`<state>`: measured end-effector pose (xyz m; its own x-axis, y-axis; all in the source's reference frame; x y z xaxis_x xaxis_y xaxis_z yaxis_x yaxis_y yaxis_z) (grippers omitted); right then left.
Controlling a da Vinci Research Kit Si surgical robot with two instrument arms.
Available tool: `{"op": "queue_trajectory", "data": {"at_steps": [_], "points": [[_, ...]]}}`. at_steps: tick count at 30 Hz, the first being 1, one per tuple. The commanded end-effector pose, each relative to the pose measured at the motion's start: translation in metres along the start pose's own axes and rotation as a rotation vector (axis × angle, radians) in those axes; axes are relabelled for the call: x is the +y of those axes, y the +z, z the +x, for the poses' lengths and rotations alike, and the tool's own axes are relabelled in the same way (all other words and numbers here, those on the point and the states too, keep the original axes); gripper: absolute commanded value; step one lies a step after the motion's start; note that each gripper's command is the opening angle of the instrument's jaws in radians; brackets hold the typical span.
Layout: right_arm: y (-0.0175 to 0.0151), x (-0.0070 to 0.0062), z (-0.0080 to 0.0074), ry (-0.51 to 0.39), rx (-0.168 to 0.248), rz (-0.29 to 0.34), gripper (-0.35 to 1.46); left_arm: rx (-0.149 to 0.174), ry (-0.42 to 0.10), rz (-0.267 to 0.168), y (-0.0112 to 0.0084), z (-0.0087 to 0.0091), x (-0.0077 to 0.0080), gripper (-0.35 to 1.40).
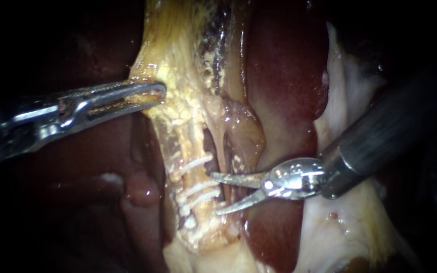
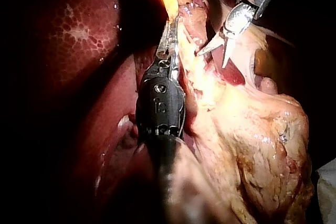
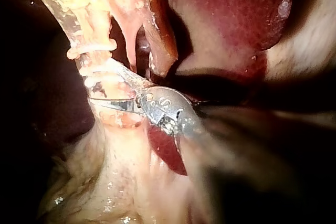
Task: Go to the cutting position left tube
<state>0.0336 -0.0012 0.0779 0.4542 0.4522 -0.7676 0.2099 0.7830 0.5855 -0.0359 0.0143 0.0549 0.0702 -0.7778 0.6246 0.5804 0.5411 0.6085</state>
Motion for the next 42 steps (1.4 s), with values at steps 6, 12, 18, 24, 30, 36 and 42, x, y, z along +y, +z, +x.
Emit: {"op": "queue_trajectory", "data": {"at_steps": [6,12,18,24,30,36,42], "points": [[0.0003,0.0007,0.0000,0.013,0.000,-0.004,1.41,0.000,0.001,-0.002,-0.0001,0.0001,-0.0001,-0.35],[0.0007,0.0010,0.0001,0.026,0.001,-0.007,1.41,0.000,0.000,-0.003,-0.0002,0.0000,-0.0003,-0.35],[0.0016,0.0014,0.0006,0.091,0.006,0.030,1.41,0.000,0.000,-0.004,-0.0003,0.0000,-0.0005,-0.35],[0.0024,0.0019,0.0011,0.128,0.016,0.077,1.40,-0.001,0.000,-0.005,-0.0002,0.0001,-0.0006,-0.35],[0.0028,0.0021,0.0015,0.132,0.047,0.139,1.38,-0.001,0.000,-0.005,-0.0002,0.0001,-0.0006,-0.35],[0.0024,0.0022,0.0021,0.107,0.066,0.210,1.35,-0.001,0.001,-0.004,-0.0002,0.0001,-0.0005,-0.35],[0.0031,0.0027,0.0028,0.111,0.073,0.261,1.31,-0.001,0.001,-0.004,-0.0001,0.0002,-0.0003,-0.35]]}}
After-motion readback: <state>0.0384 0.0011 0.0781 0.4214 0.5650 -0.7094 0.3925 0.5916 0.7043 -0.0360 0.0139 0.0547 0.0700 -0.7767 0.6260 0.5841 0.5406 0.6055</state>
